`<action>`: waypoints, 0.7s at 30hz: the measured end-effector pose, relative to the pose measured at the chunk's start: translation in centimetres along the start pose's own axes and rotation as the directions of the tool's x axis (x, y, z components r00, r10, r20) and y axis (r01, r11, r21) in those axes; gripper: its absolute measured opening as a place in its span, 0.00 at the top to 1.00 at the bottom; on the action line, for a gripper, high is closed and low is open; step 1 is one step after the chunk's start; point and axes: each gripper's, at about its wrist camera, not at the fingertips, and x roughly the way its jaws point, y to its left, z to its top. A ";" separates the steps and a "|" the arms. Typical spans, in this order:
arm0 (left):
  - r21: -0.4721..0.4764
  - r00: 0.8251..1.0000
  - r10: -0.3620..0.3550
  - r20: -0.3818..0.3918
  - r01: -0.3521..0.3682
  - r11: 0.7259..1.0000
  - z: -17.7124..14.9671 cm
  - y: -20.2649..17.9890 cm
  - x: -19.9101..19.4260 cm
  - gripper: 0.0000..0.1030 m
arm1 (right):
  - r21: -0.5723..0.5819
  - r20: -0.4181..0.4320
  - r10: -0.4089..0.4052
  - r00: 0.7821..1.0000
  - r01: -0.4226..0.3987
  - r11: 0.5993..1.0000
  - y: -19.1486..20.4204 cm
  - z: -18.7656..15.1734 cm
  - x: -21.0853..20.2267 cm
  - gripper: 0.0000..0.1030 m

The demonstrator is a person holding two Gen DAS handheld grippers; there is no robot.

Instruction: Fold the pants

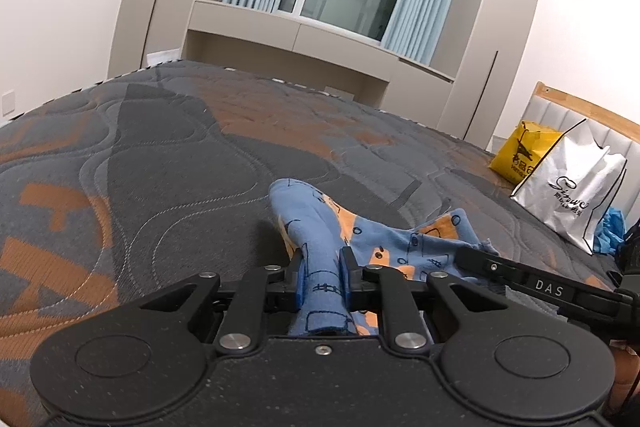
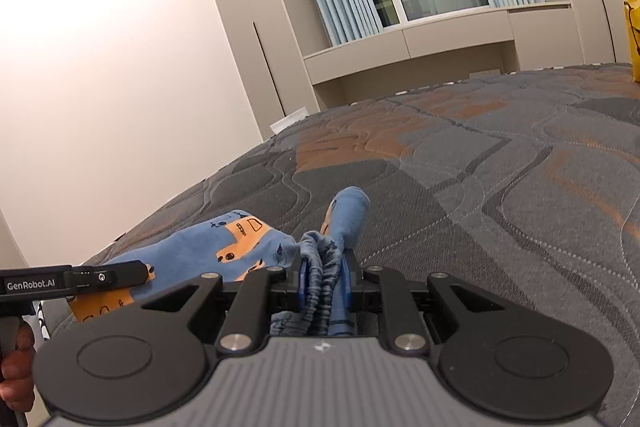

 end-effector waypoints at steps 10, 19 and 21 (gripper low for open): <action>0.041 0.999 0.005 0.045 -0.007 0.999 3.4 -0.2 3.7 0.83 | -0.062 0.038 -0.013 0.999 0.015 0.998 -0.9 3.5 2.2 0.82; 0.072 0.995 0.037 0.097 -0.044 0.996 7.9 0.0 9.9 0.83 | -0.119 0.086 -0.033 0.996 0.043 0.992 -2.2 8.5 7.6 0.82; 0.063 0.995 0.038 0.095 -0.044 0.997 8.3 0.3 11.4 0.83 | -0.122 0.086 -0.041 0.995 0.051 0.991 -2.7 9.3 9.1 0.82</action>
